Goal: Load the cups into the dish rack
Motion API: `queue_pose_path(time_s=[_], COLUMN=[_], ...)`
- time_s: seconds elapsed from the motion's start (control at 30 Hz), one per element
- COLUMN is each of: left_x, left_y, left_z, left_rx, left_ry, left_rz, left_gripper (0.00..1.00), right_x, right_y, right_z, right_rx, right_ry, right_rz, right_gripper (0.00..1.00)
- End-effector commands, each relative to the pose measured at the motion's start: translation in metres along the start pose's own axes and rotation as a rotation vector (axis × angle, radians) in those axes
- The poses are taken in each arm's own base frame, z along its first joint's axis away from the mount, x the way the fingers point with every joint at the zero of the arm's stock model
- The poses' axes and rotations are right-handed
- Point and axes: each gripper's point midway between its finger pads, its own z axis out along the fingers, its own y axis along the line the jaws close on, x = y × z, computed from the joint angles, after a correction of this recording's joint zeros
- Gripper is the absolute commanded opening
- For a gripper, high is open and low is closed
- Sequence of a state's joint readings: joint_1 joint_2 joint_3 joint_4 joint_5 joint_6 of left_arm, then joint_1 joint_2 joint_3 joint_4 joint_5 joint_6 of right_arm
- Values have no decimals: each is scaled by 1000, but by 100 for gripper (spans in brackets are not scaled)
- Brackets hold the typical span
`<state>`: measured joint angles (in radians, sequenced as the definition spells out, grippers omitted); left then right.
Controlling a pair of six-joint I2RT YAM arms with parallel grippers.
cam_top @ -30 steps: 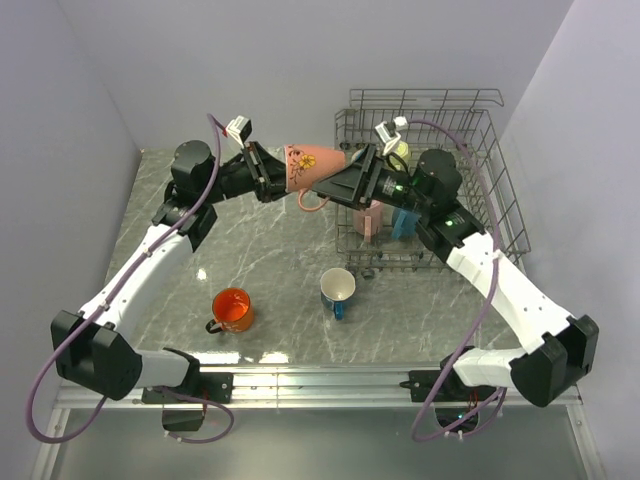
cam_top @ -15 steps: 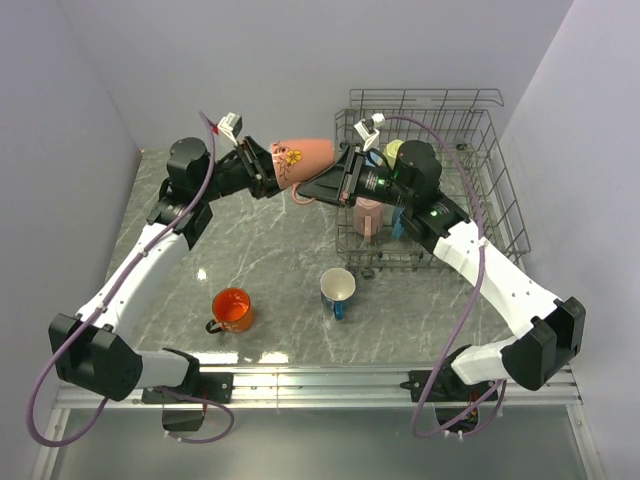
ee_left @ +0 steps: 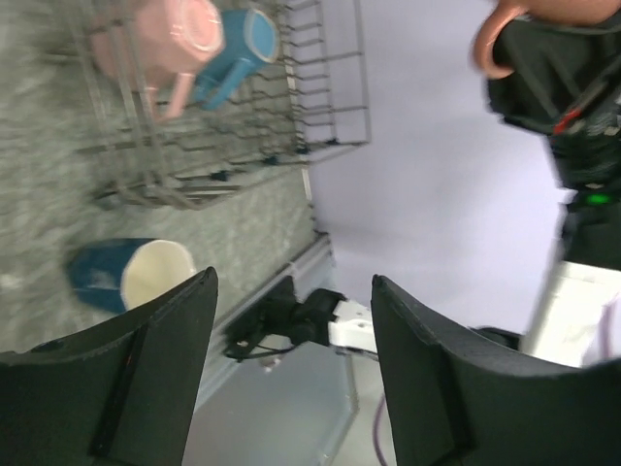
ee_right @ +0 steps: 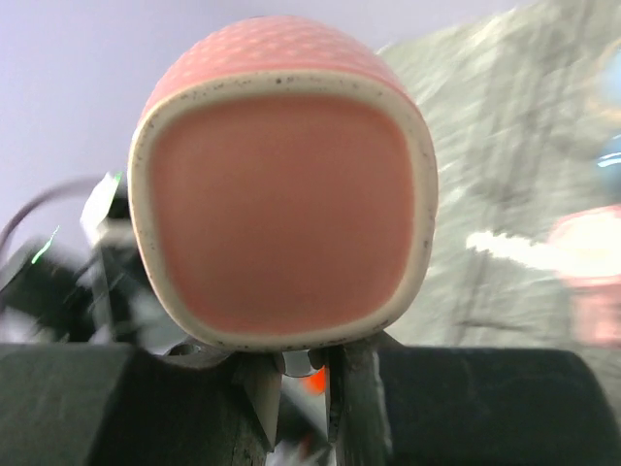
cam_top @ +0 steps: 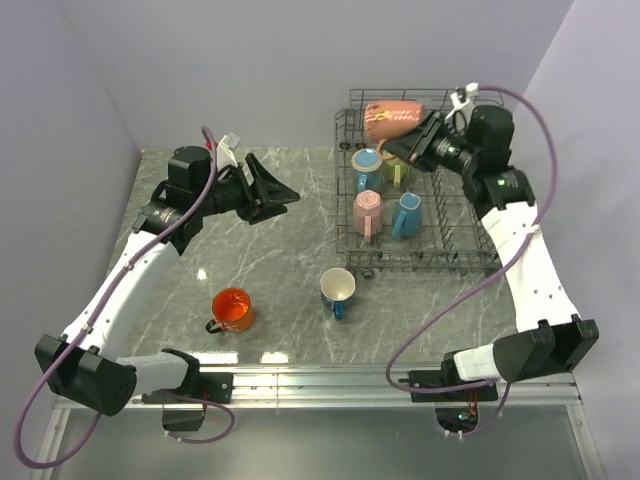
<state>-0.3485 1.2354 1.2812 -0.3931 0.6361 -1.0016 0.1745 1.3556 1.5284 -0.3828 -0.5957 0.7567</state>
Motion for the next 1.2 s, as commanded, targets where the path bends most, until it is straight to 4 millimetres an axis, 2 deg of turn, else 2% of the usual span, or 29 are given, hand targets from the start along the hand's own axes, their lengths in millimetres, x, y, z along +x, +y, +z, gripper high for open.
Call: queue_pose_path(time_s=[0.0,0.03,0.07,0.1,0.13,0.17,0.2,0.23,0.27,0.3,0.37,0.4,0.43,0.53,0.67,0.73,0.8,1.0,1.17], left_x=[-9,-7,-9,-12,-13,-12,-14,-13,-13,-13,-14,-15,-16,-17,-17,-18,-20,-26,-29], left_y=[-1,6,7,13,15,19,23,25,26,29,31,33,35,37,44,47,50,58,62], left_z=[-20,-22,-24,-26,-27,-29,-30,-31,-32,-31,-32,-32,-32,-33,-38,-42,-45,-50,-49], left_rx=[-79,-116,-133,-165,-181,-203,-224,-233,-244,-252,-266,-277,-287,-300,-333,-356,-380,-417,-431], left_ry=[-83,-80,-90,-110,-113,-110,-120,-118,-116,-112,-113,-116,-122,-128,-145,-150,-161,-175,-172], left_rz=[114,106,114,131,137,144,148,152,153,162,173,172,174,171,170,171,176,170,164], left_gripper=[70,70,71,71,71,72,72,72,72,72,72,72,72,72,70,70,70,69,68], right_x=[-47,-61,-70,-73,-85,-92,-92,-103,-102,-104,-114,-116,-126,-137,-133,-133,-125,-112,-103], right_y=[-27,-33,-64,-90,-97,-124,-148,-154,-168,-193,-204,-224,-225,-251,-287,-299,-312,-329,-339], right_z=[-10,-12,-18,-10,-12,-22,-16,-20,-22,-20,-20,-19,-20,-21,-16,-15,-5,21,34], right_rx=[202,259,417,505,562,713,797,853,917,1009,1058,1107,1113,1166,1232,1246,1239,1179,1150], right_ry=[-137,-172,-202,-186,-212,-238,-218,-246,-231,-226,-237,-227,-254,-255,-212,-199,-161,-98,-66], right_rz=[-166,-186,-202,-197,-209,-216,-210,-223,-222,-225,-221,-208,-193,-173,-163,-161,-156,-131,-109], right_gripper=[0,0,0,0,0,0,0,0,0,0,0,0,0,0,0,0,0,0,0])
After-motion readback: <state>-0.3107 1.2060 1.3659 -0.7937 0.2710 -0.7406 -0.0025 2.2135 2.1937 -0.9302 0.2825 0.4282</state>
